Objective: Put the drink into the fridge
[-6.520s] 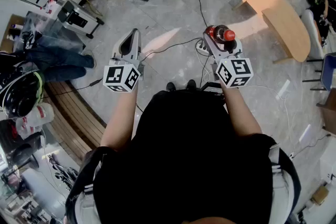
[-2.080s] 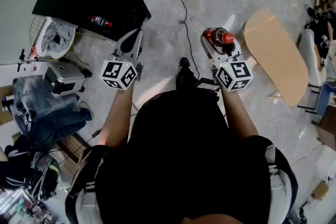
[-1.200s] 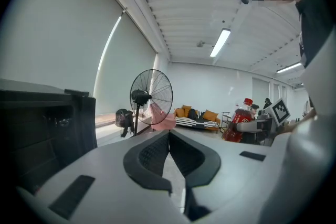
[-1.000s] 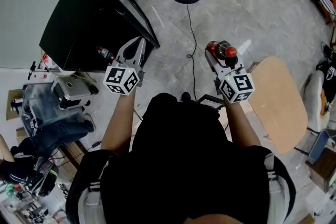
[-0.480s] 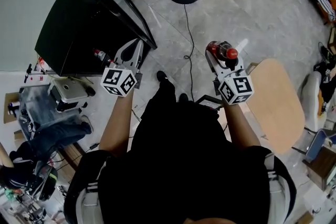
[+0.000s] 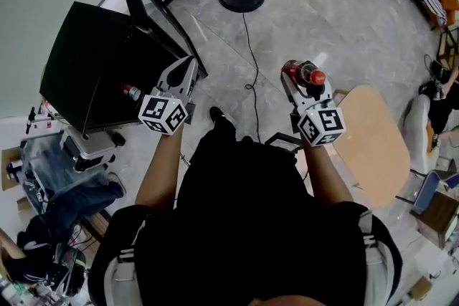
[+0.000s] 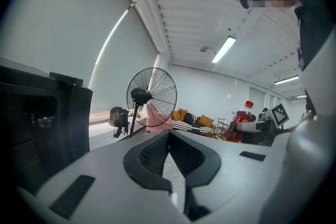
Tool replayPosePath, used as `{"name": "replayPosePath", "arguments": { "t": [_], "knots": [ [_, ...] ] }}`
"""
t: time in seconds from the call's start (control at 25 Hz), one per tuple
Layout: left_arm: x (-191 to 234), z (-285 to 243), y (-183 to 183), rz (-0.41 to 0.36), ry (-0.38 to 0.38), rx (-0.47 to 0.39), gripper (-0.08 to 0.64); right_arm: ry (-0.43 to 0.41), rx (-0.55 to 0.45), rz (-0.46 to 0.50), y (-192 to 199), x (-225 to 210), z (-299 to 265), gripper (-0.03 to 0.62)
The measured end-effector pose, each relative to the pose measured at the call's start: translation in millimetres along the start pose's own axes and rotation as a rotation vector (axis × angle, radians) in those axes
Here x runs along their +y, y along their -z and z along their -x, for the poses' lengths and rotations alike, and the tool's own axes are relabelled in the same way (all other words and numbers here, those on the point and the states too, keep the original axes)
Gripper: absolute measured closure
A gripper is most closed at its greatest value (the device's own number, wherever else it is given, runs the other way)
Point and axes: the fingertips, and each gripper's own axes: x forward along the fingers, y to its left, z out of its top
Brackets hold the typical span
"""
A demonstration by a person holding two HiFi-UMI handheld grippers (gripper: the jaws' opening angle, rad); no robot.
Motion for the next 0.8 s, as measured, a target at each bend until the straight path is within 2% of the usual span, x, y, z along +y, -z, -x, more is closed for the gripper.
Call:
{"name": "replayPosePath", "arguments": {
  "t": [0.36, 0.56, 0.8],
  "knots": [
    [37.6, -36.8, -13.9, 0.012, 0.087, 0.004, 0.545, 0.076, -0.015, -0.006, -18.5, 3.4, -51.1, 0.282],
    [44.5, -59.5, -23.1, 0.027, 0.136, -0.007, 0.545, 0.128, -0.022, -0.008, -30.6, -5.9, -69.9, 0.282],
    [47.7, -85.0, -23.5, 0.007, 0.143, -0.008, 0.545, 0.137, -0.044, -0.016, -40.4, -17.0, -78.6, 0.282]
  ]
}}
